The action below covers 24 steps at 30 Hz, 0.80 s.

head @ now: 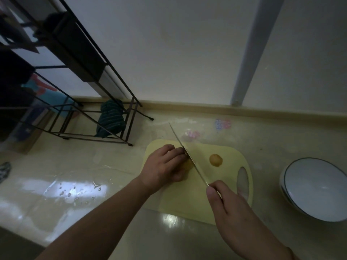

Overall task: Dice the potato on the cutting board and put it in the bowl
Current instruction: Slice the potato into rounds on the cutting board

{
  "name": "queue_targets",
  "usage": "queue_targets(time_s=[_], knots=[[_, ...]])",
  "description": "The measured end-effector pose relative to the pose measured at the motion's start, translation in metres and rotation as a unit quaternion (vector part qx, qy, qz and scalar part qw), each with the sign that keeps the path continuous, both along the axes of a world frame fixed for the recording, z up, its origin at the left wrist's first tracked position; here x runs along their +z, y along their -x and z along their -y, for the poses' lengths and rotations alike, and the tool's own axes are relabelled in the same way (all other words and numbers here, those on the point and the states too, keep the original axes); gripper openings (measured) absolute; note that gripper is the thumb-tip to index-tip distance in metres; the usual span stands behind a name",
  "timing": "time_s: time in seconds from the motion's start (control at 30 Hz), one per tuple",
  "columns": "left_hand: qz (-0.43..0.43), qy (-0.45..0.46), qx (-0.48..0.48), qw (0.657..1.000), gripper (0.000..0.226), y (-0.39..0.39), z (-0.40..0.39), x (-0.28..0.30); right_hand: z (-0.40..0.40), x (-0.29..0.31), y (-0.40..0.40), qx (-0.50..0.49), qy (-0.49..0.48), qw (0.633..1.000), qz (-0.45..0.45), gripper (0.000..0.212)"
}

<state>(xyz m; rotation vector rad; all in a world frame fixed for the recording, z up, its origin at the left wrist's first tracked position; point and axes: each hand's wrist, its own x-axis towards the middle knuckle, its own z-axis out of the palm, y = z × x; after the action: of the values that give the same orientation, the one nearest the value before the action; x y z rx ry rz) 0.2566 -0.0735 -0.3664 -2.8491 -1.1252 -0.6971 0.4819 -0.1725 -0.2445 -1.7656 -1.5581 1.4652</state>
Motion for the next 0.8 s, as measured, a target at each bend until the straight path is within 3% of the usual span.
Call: queue_targets(time_s=[0.5,0.8], knots=[[0.013,-0.021,-0.039,0.999,0.038,-0.001,-0.009,0.001,-0.004,-0.003,0.003,0.008,-0.006,1.0,-0.008,0.027],[0.002,0.01,-0.012,1.0,0.035,0.004,-0.013,-0.001,-0.006,-0.005,0.003,0.011,-0.005,1.0,0.018,0.025]])
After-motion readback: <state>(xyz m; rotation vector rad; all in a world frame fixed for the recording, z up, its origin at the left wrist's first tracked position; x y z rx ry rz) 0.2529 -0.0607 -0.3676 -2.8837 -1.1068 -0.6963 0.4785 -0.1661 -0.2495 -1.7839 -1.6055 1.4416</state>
